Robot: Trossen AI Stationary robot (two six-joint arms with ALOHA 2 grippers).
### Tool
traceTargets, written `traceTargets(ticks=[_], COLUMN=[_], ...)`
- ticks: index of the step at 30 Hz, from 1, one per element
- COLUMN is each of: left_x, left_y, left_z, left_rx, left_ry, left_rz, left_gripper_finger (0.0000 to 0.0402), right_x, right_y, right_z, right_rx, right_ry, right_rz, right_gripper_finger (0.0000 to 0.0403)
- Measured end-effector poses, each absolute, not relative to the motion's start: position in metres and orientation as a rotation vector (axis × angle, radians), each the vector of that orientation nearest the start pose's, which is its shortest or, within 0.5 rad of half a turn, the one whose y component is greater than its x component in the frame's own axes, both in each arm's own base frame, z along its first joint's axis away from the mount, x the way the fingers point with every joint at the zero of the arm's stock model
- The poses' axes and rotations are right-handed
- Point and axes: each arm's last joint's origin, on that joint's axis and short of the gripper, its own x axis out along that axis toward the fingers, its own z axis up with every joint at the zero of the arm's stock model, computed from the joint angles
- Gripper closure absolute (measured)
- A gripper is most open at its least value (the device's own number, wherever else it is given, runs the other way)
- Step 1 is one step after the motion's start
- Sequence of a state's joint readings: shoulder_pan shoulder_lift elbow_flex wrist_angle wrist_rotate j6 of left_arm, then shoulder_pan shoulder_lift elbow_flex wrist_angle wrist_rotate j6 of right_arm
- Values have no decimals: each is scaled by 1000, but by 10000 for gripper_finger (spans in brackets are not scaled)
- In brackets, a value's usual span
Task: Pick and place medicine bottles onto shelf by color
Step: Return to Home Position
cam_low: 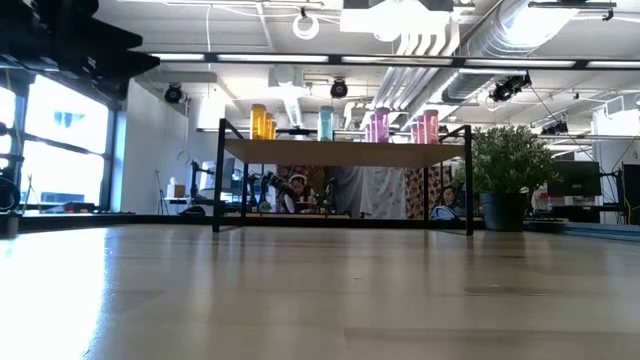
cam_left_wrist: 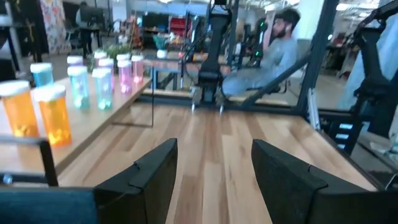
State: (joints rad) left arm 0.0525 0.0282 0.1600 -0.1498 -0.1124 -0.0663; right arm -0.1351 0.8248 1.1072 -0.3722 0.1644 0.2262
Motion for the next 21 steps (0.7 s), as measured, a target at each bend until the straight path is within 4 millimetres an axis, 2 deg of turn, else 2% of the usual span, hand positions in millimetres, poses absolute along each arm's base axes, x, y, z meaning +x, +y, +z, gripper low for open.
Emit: traceTargets(ticks=[4, 12, 16, 21], left_x=[87, 87, 87, 87], left_y=[9, 9, 9, 9], left_z=[198, 197, 197, 197], left_rx=[-89, -91, -90, -90], left_ry=[35, 51, 51, 52], left_rz=[198, 198, 198, 197], left_gripper_finger=[204, 204, 204, 204], right_x=[137, 124, 120, 116], right_y=[-19, -10, -7, -5], right_z=[367, 277, 242, 213], right_rx=[256, 313, 313, 314], right_ry=[17, -8, -5, -21], right_rz=[-280, -221, -199, -178], right_gripper_finger=[218, 218, 218, 218])
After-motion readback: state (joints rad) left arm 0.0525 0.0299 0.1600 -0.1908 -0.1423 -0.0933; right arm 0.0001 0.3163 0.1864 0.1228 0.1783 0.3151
